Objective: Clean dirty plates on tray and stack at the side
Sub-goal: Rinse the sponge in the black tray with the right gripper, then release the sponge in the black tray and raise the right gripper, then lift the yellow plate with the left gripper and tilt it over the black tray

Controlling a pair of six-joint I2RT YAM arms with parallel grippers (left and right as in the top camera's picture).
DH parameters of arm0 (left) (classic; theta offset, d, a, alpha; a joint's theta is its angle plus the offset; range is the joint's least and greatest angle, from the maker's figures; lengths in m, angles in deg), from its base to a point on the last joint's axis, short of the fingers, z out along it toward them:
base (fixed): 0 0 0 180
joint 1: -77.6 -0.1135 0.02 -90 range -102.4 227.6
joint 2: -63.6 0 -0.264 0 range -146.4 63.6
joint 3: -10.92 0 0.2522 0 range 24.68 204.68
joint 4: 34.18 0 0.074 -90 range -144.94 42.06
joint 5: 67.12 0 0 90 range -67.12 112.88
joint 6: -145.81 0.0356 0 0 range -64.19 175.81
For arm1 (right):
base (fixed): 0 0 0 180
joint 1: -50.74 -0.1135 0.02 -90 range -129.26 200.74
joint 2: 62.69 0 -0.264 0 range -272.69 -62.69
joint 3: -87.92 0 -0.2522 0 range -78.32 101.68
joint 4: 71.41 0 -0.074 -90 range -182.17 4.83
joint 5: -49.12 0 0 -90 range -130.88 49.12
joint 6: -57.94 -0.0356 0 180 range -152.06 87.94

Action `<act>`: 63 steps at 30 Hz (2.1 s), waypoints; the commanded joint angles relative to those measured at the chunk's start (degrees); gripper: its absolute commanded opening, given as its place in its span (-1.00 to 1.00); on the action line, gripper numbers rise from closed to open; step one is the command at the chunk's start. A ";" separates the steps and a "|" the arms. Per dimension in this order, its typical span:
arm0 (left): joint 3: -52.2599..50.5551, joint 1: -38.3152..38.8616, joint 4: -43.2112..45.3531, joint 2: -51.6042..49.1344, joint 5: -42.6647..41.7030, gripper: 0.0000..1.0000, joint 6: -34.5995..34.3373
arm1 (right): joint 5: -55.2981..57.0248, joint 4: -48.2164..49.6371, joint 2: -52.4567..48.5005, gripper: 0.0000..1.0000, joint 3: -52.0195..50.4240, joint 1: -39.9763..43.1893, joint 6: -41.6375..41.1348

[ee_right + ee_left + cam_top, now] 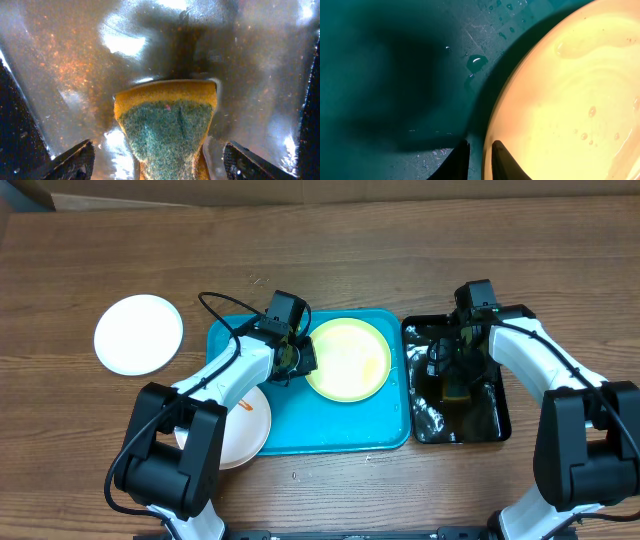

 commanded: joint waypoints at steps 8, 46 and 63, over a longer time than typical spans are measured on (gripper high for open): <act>0.00 0.37 -0.17 0.22 1.11 -0.63 0.96 | -0.26 2.51 0.15 -0.71 -2.58 -0.20 3.26; -0.96 -0.87 0.70 -0.94 1.22 -0.92 5.05 | -1.79 -3.43 0.15 1.00 18.01 17.27 -1.14; 3.28 -6.21 -0.63 12.17 0.85 -0.92 16.15 | -1.79 -3.80 0.15 1.00 18.01 26.21 -1.14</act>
